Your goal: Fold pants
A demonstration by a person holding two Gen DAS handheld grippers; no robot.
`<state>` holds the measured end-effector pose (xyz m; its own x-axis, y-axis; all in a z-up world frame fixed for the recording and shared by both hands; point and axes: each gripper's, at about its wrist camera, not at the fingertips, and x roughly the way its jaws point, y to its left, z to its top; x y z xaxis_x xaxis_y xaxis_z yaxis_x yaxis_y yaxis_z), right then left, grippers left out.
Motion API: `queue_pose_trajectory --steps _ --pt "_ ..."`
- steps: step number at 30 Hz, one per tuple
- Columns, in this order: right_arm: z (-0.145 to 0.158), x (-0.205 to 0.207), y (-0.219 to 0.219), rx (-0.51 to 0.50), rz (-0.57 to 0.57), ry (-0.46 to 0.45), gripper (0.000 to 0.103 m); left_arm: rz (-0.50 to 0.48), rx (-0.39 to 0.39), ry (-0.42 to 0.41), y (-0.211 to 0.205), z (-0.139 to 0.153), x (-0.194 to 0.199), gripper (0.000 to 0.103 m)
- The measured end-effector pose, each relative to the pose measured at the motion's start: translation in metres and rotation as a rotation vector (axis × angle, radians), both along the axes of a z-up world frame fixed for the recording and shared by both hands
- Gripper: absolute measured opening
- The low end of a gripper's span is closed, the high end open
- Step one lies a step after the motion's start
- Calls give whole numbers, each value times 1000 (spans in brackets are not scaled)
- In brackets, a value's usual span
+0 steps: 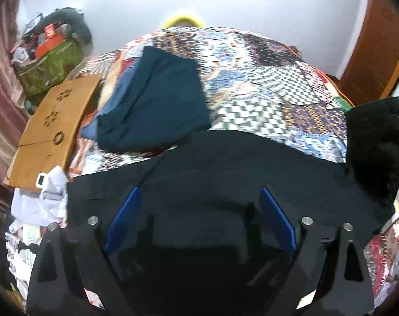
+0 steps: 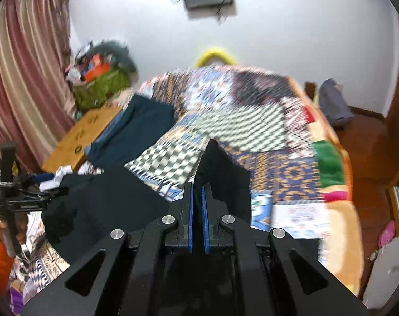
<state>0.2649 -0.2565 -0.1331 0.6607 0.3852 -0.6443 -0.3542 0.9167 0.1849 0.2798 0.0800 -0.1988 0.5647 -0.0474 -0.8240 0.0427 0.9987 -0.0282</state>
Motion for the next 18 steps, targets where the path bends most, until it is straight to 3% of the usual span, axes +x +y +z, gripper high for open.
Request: queue_pose_trajectory --steps 4,8,16,18 --pt "10 -24 -37 27 -50 -36 5 -55 -8 28 -31 -5 7 92" --pt "0 -43 -62 10 -94 -44 4 -119 0 87 -64 -20 13 92" --pt "-55 -66 -107 54 -176 85 4 -232 70 155 -111 -46 5 92" --pt "-72 -72 -112 52 -186 135 4 -239 83 138 -115 -47 2 93"
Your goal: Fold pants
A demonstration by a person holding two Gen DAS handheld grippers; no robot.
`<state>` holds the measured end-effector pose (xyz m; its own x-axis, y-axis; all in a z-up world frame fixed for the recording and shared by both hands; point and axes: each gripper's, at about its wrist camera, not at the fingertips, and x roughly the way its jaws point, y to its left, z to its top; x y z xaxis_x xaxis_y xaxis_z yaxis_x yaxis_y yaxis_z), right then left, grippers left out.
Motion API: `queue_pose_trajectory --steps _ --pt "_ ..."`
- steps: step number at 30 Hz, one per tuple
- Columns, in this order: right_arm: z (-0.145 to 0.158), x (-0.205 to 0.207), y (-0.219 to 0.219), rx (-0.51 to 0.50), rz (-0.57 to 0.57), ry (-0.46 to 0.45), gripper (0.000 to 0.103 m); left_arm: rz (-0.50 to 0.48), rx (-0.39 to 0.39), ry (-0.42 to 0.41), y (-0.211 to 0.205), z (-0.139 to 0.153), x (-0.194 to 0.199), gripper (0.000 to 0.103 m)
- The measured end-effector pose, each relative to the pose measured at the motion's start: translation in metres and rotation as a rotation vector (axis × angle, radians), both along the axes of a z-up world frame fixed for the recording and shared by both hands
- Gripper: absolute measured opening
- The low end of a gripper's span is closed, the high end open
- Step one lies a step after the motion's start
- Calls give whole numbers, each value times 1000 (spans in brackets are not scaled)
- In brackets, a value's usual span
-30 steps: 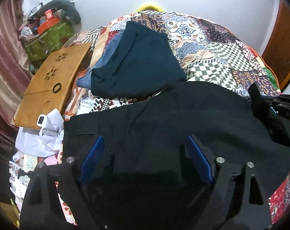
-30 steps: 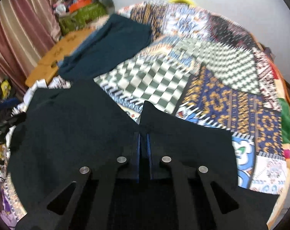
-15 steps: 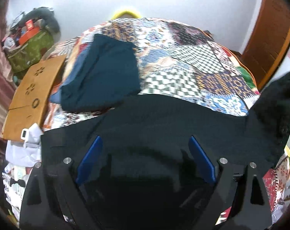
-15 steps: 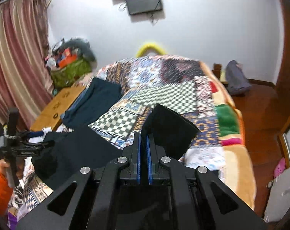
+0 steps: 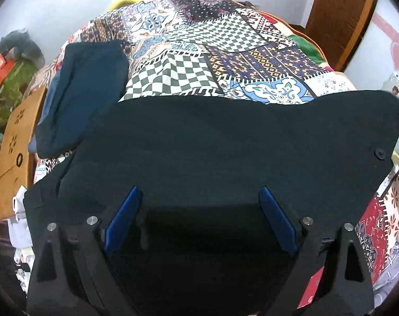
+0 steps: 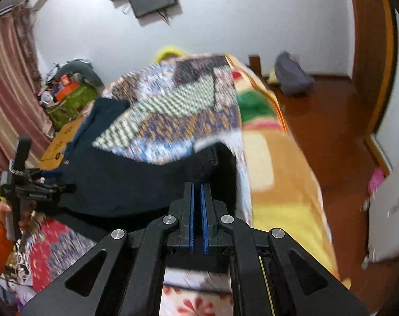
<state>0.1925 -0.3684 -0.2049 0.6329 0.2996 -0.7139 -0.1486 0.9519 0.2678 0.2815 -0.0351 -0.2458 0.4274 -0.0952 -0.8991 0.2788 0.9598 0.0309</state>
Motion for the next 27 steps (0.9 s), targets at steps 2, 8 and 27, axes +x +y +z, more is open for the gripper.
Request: queue_pose_trajectory --steps 2,8,27 --pt "-11 -6 -2 1 0 41 4 3 -1 -2 0 0 0 93" --pt "-5 -23 -7 -35 -49 56 4 35 -47 -2 10 4 -1 93" --pt "75 48 150 -13 285 -173 31 482 -50 -210 244 68 -13 94"
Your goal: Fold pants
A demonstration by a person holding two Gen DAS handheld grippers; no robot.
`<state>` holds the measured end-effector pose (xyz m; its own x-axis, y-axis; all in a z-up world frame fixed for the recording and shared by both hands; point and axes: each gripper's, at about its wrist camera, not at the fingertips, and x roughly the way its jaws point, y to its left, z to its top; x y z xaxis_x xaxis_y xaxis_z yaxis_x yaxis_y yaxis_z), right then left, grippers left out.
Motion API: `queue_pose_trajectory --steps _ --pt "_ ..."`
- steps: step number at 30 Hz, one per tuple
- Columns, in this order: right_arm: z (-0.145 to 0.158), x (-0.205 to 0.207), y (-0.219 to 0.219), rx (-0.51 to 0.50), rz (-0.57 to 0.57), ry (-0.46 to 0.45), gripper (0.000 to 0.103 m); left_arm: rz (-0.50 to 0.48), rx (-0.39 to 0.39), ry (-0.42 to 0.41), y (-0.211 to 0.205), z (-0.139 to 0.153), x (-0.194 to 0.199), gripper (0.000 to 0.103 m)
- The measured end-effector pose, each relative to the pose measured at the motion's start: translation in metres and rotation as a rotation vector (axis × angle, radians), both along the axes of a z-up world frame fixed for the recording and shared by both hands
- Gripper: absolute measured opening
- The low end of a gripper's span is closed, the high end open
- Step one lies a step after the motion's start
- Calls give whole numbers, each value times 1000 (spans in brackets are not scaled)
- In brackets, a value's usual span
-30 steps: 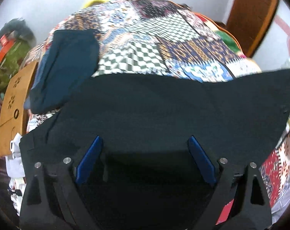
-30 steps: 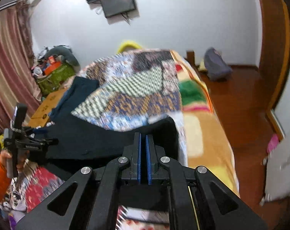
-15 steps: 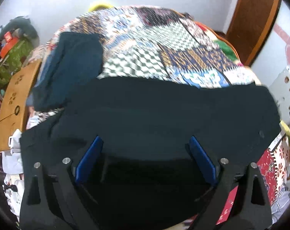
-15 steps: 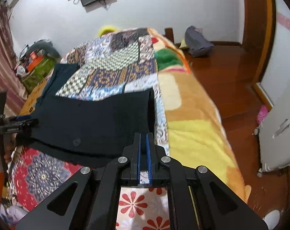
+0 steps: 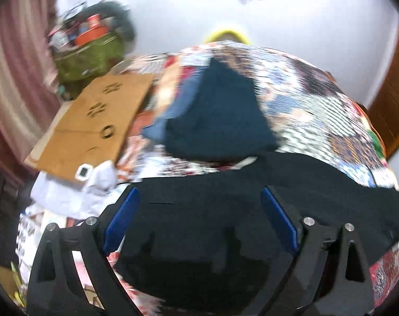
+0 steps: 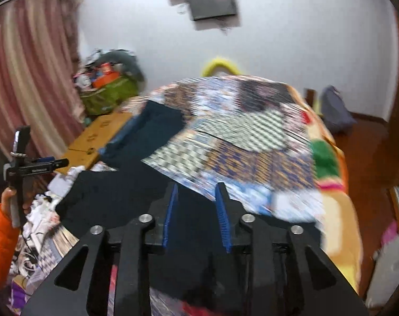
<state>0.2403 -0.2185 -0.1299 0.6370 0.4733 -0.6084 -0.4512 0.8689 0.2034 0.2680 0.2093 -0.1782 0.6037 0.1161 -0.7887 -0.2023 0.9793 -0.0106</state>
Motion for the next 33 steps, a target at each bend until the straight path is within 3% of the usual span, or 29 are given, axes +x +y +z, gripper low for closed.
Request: queue_pose_trajectory --steps 4,9,16,21,23,25,27,30,31,33 --pt "-9 28 48 -8 97 23 35 93 -34 42 55 -15 4 94" --pt "-33 63 107 -26 211 105 38 163 -107 127 102 -53 19 94" --pt "-73 107 179 -95 328 226 38 142 -169 223 113 -108 45 92" --pt "-101 139 221 -154 368 306 38 109 -225 274 110 -134 60 84" --pt "-112 148 234 -169 379 343 38 87 -262 264 107 -137 61 77" --pt "-121 156 243 -179 390 365 38 64 -309 248 105 -138 61 60" --pt "-131 161 253 -199 409 382 38 60 -367 239 104 -139 60 53" --pt "-141 164 265 -230 436 406 39 52 -349 223 101 -136 59 42" --pt "-143 164 269 -238 440 402 37 48 -337 216 100 -134 59 36" --pt "-147 161 276 -268 469 393 20 40 -298 198 98 -128 56 27"
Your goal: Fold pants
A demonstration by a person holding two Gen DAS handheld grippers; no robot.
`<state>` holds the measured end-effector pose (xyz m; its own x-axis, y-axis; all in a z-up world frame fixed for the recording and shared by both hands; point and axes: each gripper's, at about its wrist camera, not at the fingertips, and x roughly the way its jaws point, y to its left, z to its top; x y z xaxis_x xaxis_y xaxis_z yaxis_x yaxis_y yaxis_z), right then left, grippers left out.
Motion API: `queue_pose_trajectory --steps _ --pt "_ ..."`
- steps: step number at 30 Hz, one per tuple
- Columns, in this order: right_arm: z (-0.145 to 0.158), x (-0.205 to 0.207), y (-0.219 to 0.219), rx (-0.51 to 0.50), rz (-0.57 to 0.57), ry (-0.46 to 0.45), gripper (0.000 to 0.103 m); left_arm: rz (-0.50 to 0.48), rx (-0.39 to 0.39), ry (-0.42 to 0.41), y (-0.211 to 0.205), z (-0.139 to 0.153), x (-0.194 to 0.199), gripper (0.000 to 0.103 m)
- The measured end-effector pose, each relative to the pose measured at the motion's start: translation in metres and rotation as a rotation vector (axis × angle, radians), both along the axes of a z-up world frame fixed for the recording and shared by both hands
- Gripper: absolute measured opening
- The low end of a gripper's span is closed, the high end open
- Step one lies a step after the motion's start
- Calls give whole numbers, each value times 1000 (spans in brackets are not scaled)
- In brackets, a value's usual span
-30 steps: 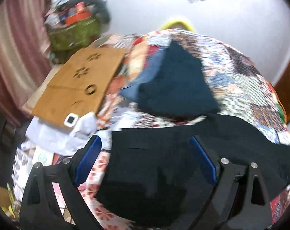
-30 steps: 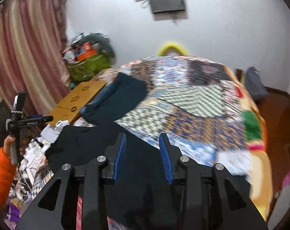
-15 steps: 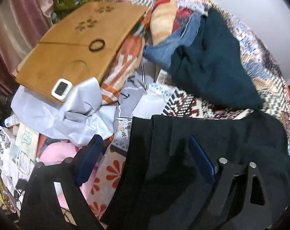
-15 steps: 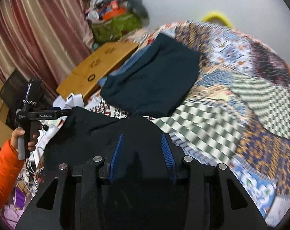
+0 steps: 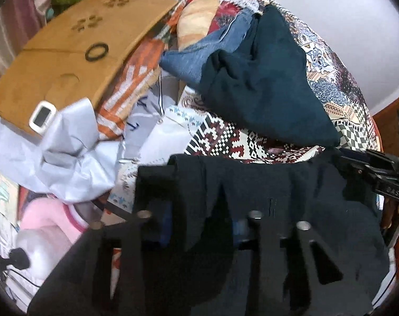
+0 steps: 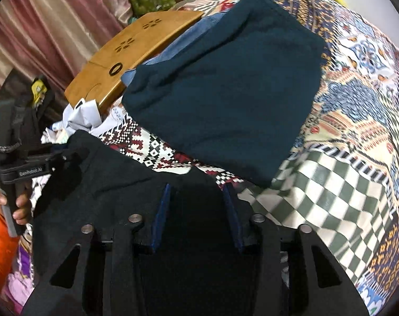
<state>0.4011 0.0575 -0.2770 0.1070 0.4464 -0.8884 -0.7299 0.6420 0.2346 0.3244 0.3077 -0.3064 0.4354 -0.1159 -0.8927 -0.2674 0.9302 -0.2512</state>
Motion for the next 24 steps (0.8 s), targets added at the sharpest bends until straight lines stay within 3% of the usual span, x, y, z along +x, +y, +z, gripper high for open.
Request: queue_pose_trajectory --steps 1,6,11,14,17,19,22,24 --pt "-2 -1 2 -13 3 -13 14 -3 34 -4 -1 2 -1 21" --pt "-2 -5 1 -13 -11 -81 5 24 232 -1 0 5 1 20" --pt "0 -5 0 -37 -48 -120 4 34 281 40 2 -5 12 20" --pt "14 -10 -9 -15 -81 -122 5 28 289 44 0 5 8 27" --pt "34 -23 -25 15 -88 -147 7 56 264 30 5 24 -9 40" --pt "46 -33 -36 36 -93 -163 12 71 257 17 6 36 -23 62" --pt "62 -54 -55 77 -88 -182 23 96 244 -2 6 50 -48 86" --pt "70 -70 -69 92 -82 -197 29 96 250 6 3 54 -68 91"
